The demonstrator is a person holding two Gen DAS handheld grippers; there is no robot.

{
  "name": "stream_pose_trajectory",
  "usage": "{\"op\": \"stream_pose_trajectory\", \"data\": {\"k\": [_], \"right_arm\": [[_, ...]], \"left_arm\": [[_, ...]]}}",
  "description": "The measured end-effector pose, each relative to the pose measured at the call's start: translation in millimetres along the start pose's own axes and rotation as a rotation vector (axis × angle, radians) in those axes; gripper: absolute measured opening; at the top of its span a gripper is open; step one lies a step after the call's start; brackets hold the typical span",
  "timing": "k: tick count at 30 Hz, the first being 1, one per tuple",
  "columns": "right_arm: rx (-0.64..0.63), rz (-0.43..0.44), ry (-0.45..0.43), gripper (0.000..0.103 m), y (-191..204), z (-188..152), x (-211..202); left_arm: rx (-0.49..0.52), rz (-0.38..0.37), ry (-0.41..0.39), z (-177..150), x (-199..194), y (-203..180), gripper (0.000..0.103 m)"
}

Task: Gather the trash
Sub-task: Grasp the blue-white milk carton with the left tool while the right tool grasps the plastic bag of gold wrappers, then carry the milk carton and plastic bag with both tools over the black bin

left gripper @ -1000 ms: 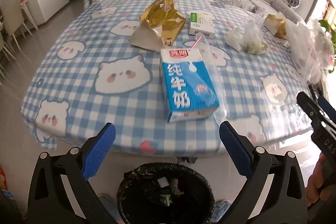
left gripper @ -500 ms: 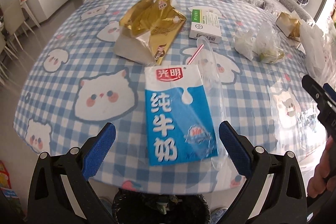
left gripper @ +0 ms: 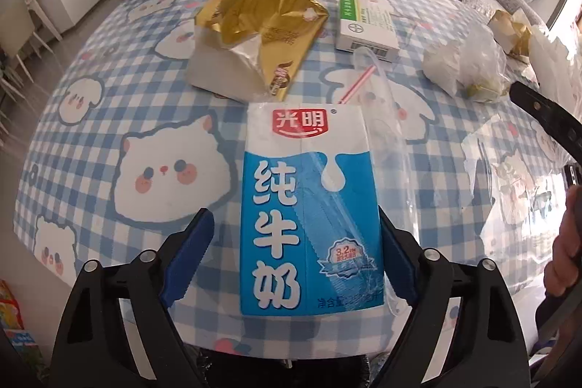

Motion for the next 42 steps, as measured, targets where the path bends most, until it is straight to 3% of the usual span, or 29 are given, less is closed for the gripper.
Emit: {"op": "stream_pose_trajectory", "data": {"k": [6, 16, 28, 36, 42], "right_arm": [[-0.011, 0.000, 0.016, 0.084, 4.3, 18.7, 17.9], [0.086, 0.018, 0.091, 0.084, -14.5, 24.3, 59.2], [0.180, 0.045, 0.109, 0.060, -26.0, 24.4, 71.2], [0.226, 0.087, 0.078, 0.033, -33.7, 20.5, 63.6], [0.217, 0.071, 0.059, 0.031, -28.8, 15.5, 46.6]], "left_arm": [[0.013, -0.020, 0.026, 3.9, 8.5, 2.5, 0.064], [0.041, -0.028, 0.002, 22.5, 9.0, 3.7, 0.063], [0.049, -0.039, -0.024, 28.1, -4.0, 7.3, 0.063], [0.041, -0.044, -0.027, 20.2, -8.2, 12.0, 0.063], [0.026, -0.059, -0.028, 10.7, -10.6, 16.2, 0.063]]}}
Point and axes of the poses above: each gripper's, at about its wrist camera, not at the fingertips, and x roughly the way its jaws point, y to its left, z to its top, the point moved 6 cm from there along x, roughly the way its jaws point, and after that the axes turned 15 degrees about z, right-handed, at the moved point
